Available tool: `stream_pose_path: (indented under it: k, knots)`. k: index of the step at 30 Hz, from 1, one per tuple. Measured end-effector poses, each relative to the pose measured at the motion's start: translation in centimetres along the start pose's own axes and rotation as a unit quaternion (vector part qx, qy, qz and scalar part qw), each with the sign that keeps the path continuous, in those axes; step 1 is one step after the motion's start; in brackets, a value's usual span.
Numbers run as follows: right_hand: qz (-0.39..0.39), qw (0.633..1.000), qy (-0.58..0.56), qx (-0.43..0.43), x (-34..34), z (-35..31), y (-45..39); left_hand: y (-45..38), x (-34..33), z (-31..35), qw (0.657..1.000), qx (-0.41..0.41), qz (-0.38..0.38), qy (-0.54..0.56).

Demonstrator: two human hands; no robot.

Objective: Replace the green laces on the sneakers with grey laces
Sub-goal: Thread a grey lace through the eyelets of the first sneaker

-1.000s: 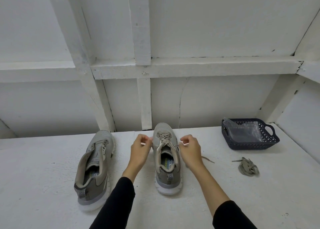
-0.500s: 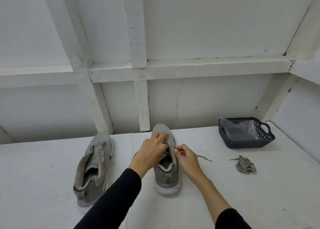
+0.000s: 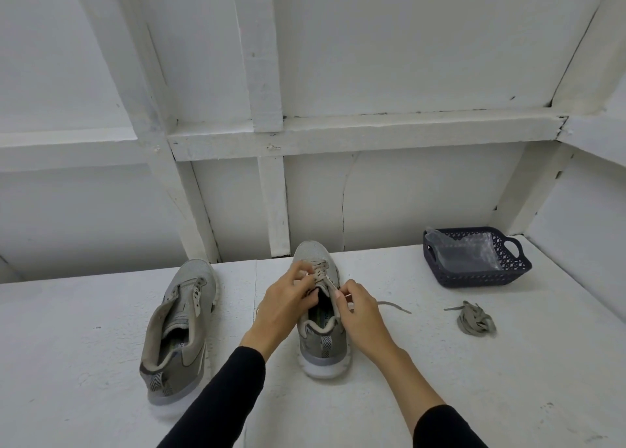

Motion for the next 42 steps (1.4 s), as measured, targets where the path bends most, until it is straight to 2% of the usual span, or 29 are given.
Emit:
stream_pose_path:
  k: [5, 9, 12, 15, 21, 26, 29, 32, 34, 38, 42]
  knots:
    - [0.005, 1.0, 0.01, 0.008, -0.1, 0.3, -0.1, 0.6, -1.0, 0.6, 0.974, 0.204, 0.066, 0.068]
    - [-0.004, 1.0, 0.004, -0.001, 0.2, -0.1, -0.4, 0.6, -0.6, 0.9, 0.958, 0.253, 0.079, 0.106]
    - [0.006, 1.0, -0.003, 0.01, 0.5, -0.4, -1.2, 0.2, -0.3, 0.7, 0.956, 0.255, 0.076, 0.123]
    - [0.019, 0.997, 0.028, 0.068, 0.6, -0.9, -1.7, -0.2, -0.1, 0.5, 0.956, 0.259, 0.049, 0.129]
    - [0.002, 0.991, 0.064, 0.121, 0.5, -1.3, -1.9, -0.8, 0.2, 0.0, 0.955, 0.266, 0.004, 0.128]
    - [-0.004, 0.979, 0.113, 0.171, 0.5, -1.5, -2.2, -0.8, 0.0, -0.2, 0.958, 0.255, -0.001, 0.127]
    - [0.016, 0.973, 0.13, 0.191, 0.3, -1.6, -2.2, -0.6, 0.0, -0.6, 0.967, 0.227, -0.036, 0.112]
    - [0.033, 0.973, 0.129, 0.19, 0.0, -1.5, -2.1, -0.4, 0.4, -0.6, 0.978, 0.172, -0.111, 0.045]
    - [0.04, 0.972, 0.13, 0.193, -0.1, -1.6, -2.0, -0.5, 0.7, -0.4, 0.981, 0.144, -0.132, 0.005]
    - [0.058, 0.966, 0.139, 0.212, -0.1, -1.6, -2.0, -0.9, 0.7, 0.0, 0.985, 0.112, -0.131, -0.025]
    - [0.056, 0.965, 0.138, 0.216, -0.1, -1.7, -2.0, -0.7, 0.6, 0.6, 0.994, 0.058, -0.078, -0.053]
Point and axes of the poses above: each hand's wrist, its own y-axis away from the middle knuckle, its own x-axis out of the back of the hand, z = x × y, the point moved 1 cm from there along -y, towards the middle knuckle, and after that the axes turned 15 degrees about z, right-handed, at the moved point
